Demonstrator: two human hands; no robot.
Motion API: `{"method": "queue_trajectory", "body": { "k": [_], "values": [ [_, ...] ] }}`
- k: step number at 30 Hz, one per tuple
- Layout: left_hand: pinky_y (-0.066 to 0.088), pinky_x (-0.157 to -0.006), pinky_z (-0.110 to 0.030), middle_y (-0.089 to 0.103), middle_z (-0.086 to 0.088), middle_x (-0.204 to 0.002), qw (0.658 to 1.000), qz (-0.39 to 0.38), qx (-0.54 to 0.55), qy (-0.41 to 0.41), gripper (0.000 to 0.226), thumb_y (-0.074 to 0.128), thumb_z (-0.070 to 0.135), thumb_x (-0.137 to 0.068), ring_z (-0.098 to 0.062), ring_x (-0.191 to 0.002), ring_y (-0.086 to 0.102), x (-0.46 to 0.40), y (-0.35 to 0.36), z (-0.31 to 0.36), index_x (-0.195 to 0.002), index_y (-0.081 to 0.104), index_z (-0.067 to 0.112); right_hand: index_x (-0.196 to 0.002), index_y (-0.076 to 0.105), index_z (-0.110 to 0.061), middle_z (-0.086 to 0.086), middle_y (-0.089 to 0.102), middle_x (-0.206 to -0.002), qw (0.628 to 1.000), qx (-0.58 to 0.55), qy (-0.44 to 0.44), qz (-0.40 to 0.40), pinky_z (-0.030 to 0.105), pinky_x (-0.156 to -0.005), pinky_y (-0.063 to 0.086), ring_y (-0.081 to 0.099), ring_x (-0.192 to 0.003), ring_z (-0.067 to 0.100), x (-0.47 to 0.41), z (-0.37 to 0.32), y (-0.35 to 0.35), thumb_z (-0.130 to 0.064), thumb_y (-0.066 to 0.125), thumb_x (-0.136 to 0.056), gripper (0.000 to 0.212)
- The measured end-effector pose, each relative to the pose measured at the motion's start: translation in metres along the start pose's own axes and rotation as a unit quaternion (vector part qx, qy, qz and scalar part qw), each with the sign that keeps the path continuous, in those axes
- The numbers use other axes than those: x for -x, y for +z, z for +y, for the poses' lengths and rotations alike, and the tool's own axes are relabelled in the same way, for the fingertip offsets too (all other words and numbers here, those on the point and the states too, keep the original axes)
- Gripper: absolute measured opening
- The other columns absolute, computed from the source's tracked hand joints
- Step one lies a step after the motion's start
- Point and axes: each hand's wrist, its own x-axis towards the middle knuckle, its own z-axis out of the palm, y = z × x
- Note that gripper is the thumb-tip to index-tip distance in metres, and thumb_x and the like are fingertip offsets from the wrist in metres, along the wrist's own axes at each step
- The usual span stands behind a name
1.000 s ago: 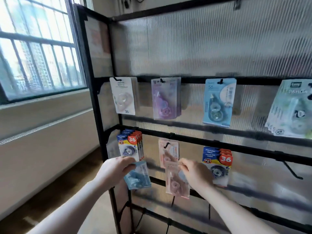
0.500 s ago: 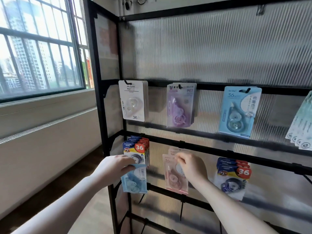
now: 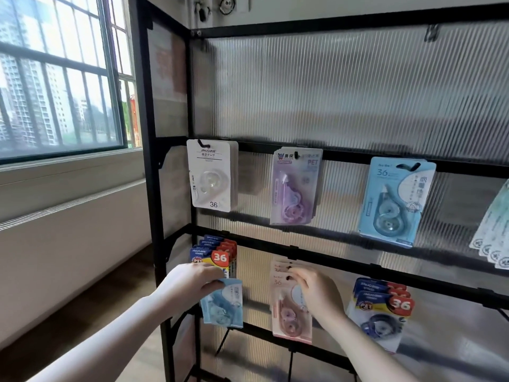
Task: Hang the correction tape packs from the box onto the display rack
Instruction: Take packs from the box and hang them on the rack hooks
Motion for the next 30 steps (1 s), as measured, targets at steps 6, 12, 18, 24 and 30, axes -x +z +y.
{"method": "queue_trajectory", "body": {
  "k": [6, 12, 18, 24, 30],
  "values": [
    [0.041, -0.042, -0.014, 0.065, 0.02, -0.072, 1.0, 0.012, -0.014, 0.015, 0.03, 0.04, 0.049, -0.082, 0.001, -0.059, 0.057, -0.005, 0.006, -0.004, -0.077, 0.064, 0.032, -0.128, 0.057, -0.024, -0.005, 0.059, -0.127, 1.0, 0.03, 0.005, 0.006, 0.019, -0.085, 0.045, 0.058, -0.111, 0.011, -0.01, 0.005, 0.001, -0.021, 0.046, -0.098, 0.032],
    [0.034, -0.04, -0.01, 0.062, 0.021, -0.068, 1.0, 0.016, -0.019, 0.008, 0.028, 0.041, 0.05, -0.08, 0.002, -0.056, 0.054, -0.01, 0.009, -0.01, -0.075, 0.063, 0.034, -0.133, 0.051, -0.026, -0.005, 0.061, -0.122, 0.998, 0.057, 0.006, 0.013, 0.019, -0.072, 0.044, 0.059, -0.106, 0.012, -0.015, 0.01, 0.004, -0.019, 0.044, -0.098, 0.037],
    [0.029, -0.04, -0.01, 0.057, 0.021, -0.062, 0.999, 0.009, -0.032, 0.003, 0.028, 0.041, 0.05, -0.079, 0.002, -0.053, 0.051, -0.014, 0.012, -0.006, -0.07, 0.06, 0.033, -0.134, 0.05, -0.026, -0.002, 0.059, -0.119, 0.996, 0.085, 0.004, 0.004, 0.02, -0.067, 0.039, 0.058, -0.103, 0.014, -0.018, 0.015, 0.002, -0.02, 0.042, -0.099, 0.036],
    [0.029, -0.042, -0.012, 0.057, 0.017, -0.062, 1.0, 0.007, 0.001, 0.004, 0.024, 0.043, 0.049, -0.08, -0.002, -0.052, 0.051, -0.018, 0.011, 0.0, -0.072, 0.058, 0.031, -0.132, 0.052, -0.028, -0.003, 0.06, -0.113, 0.996, 0.089, -0.006, 0.001, 0.024, -0.07, 0.045, 0.059, -0.099, 0.014, -0.018, 0.022, -0.003, -0.02, 0.042, -0.098, 0.036],
    [0.022, -0.042, -0.007, 0.055, 0.019, -0.061, 1.0, -0.006, -0.009, 0.006, 0.026, 0.042, 0.049, -0.078, 0.001, -0.056, 0.05, -0.033, -0.005, 0.015, -0.07, 0.061, 0.032, -0.122, 0.061, -0.022, -0.002, 0.063, -0.105, 0.995, 0.093, -0.009, 0.04, 0.026, -0.07, 0.048, 0.06, -0.094, 0.015, -0.01, 0.033, -0.023, -0.024, 0.047, -0.097, 0.029]
  ]
}}
